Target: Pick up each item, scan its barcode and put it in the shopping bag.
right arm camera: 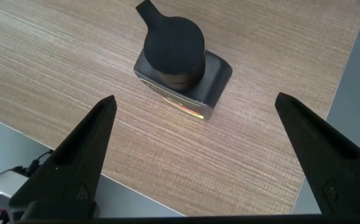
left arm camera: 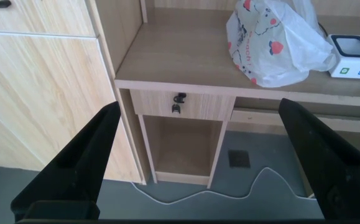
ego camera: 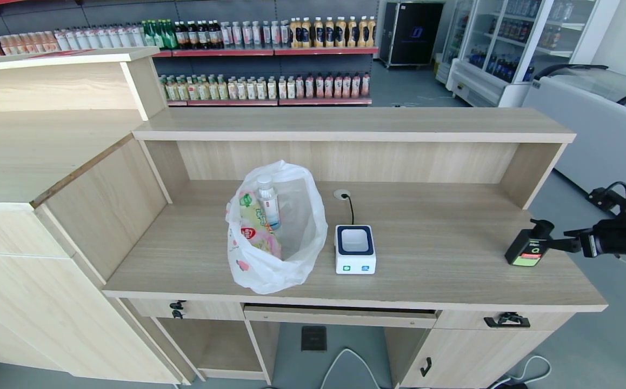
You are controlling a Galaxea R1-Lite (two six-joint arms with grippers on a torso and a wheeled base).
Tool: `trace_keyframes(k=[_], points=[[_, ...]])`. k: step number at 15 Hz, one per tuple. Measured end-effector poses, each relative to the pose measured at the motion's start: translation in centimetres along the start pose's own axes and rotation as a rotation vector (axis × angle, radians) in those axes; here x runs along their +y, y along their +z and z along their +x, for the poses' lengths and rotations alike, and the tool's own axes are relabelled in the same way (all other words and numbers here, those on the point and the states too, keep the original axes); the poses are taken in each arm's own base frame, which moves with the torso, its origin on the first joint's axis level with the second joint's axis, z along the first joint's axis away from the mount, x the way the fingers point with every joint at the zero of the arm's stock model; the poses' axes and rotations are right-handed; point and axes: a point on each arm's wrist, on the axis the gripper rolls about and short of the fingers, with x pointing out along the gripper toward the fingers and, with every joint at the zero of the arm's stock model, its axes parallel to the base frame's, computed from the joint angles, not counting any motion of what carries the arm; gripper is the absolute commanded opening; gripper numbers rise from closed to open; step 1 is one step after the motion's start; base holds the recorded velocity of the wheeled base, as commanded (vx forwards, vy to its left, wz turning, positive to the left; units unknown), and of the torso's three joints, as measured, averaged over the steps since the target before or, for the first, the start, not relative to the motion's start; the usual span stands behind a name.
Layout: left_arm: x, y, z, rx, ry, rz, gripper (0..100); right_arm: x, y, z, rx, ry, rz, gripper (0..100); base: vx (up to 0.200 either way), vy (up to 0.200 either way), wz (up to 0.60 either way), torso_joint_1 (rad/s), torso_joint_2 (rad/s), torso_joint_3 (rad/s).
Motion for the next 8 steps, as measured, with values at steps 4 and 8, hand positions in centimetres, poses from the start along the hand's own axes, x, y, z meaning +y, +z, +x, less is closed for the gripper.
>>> trace_keyframes(k=[4,8], points=[[0.0,0.0,0.0,0.0,0.001,0.0,100,0.7,-0.2,1.2,0.004,0.038,0.002,100,0.0,0.0,0.0,0.0,0.0,0.0],[0.0,0.0,0.0,0.0,0.0,0.0,100,0.9,-0.2,2.2,-0.019,0.046,-0.028,100,0.0,0.0,0.0,0.0,0.0,0.0]])
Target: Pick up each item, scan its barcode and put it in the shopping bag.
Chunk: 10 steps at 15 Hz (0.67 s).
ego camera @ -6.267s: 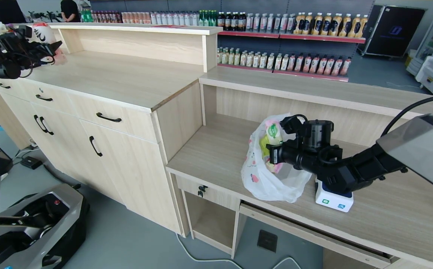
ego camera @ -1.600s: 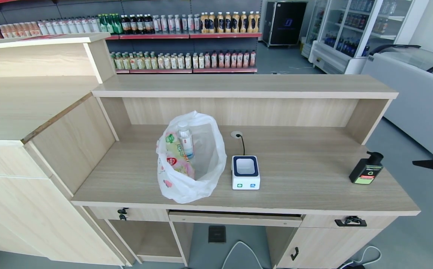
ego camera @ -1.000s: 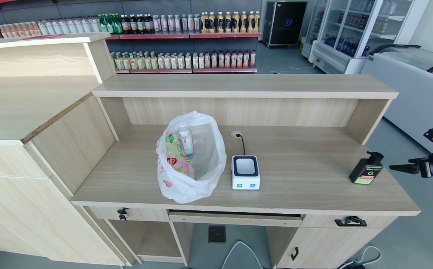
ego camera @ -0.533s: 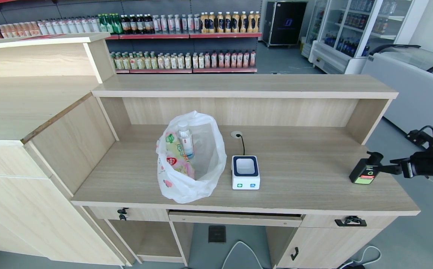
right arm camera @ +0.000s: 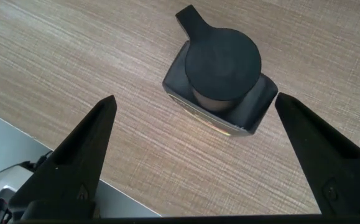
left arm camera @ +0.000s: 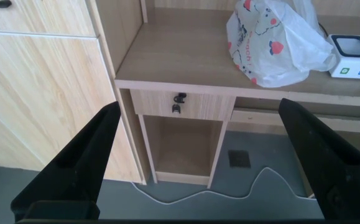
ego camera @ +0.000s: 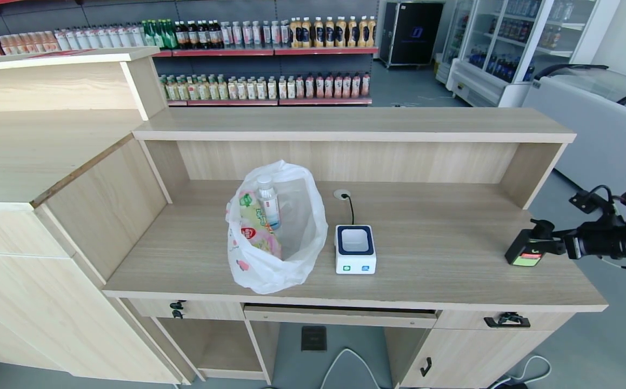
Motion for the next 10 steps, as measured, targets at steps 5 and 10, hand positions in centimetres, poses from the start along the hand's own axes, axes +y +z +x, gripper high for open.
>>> trace_keyframes(k=[5,10], points=[[0.0,0.0,0.0,0.0,0.0,0.0,100,-0.1,-0.1,2.1,-0.047,0.02,-0.021,100,0.0,0.0,0.0,0.0,0.0,0.0],[0.0,0.0,0.0,0.0,0.001,0.0,100,0.7,-0.2,4.1,-0.045,0.067,-0.023,100,0.0,0.0,0.0,0.0,0.0,0.0]])
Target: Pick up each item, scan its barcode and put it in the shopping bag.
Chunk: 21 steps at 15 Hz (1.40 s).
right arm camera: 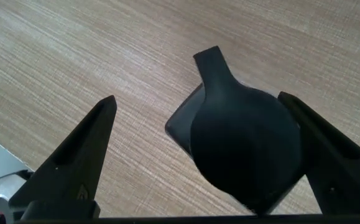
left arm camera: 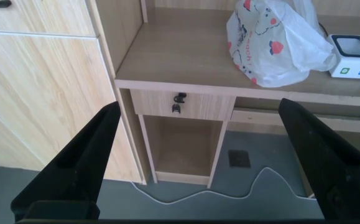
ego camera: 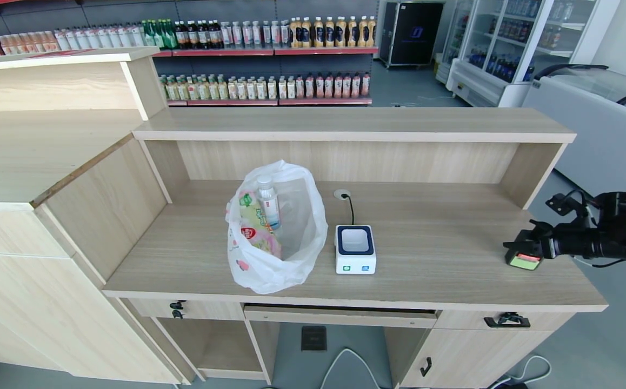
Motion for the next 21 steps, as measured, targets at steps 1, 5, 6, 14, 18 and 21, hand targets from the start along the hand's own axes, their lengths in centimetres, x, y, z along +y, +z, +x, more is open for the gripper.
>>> trace_keyframes(k=[1,5,6,14,18,21], points=[[0.0,0.0,0.0,0.0,0.0,0.0,100,0.1,-0.1,0.3,0.002,0.006,0.001,100,0.0,0.0,0.0,0.0,0.0,0.0],[0.0,0.0,0.0,0.0,0.0,0.0,100,1.0,-0.3,1.3,0.015,0.036,0.006,100,0.0,0.0,0.0,0.0,0.0,0.0],[0.0,0.0,0.0,0.0,-0.001,0.0,100,1.1,-0.6,1.4,0.019,0.039,0.011,100,0.0,0.0,0.0,0.0,0.0,0.0],[0.0,0.0,0.0,0.0,0.0,0.0,100,1.2,-1.0,2.0,-0.01,0.042,0.004,100,0.0,0.0,0.0,0.0,0.0,0.0],[0.0,0.0,0.0,0.0,0.0,0.0,100,1.3,-1.2,2.2,-0.011,0.047,0.003,0,0.0,0.0,0.0,0.0,0.0,0.0],[0.0,0.0,0.0,0.0,0.0,0.0,100,1.5,-1.2,2.5,-0.021,0.048,-0.013,0,0.0,0.0,0.0,0.0,0.0,0.0]])
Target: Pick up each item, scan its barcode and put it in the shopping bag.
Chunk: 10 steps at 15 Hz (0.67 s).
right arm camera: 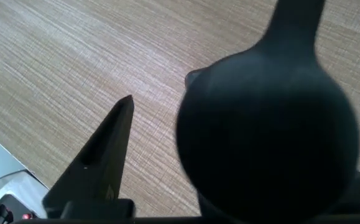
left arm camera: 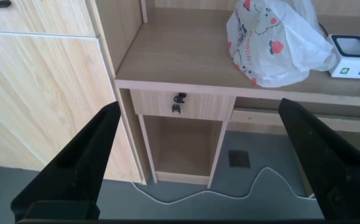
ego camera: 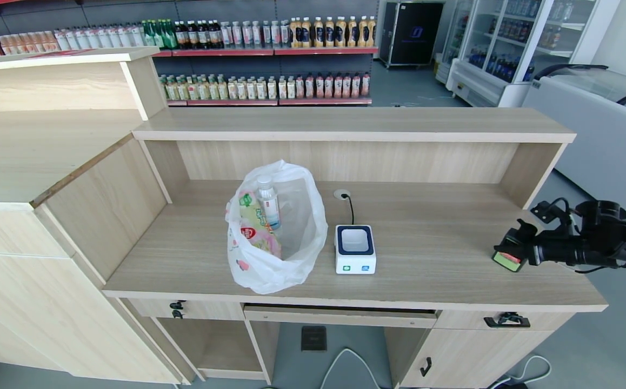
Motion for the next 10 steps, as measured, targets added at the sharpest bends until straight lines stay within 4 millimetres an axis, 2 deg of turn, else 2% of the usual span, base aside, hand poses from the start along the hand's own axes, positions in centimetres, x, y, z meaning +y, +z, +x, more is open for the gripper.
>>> trace_keyframes(k=[3,7,8,10], points=[[0.0,0.0,0.0,0.0,0.0,0.0,100,0.3,0.2,0.5,-0.012,0.002,-0.024,0,0.0,0.0,0.0,0.0,0.0,0.0],[0.0,0.0,0.0,0.0,-0.001,0.0,100,0.4,1.0,0.2,-0.027,-0.01,-0.052,0,0.0,0.0,0.0,0.0,0.0,0.0],[0.0,0.0,0.0,0.0,-0.001,0.0,100,0.5,1.5,-0.1,-0.036,-0.018,-0.068,0,0.0,0.0,0.0,0.0,0.0,0.0],[0.0,0.0,0.0,0.0,0.0,0.0,100,1.0,4.1,-1.9,-0.079,-0.053,-0.158,0,0.0,0.0,0.0,0.0,0.0,0.0]])
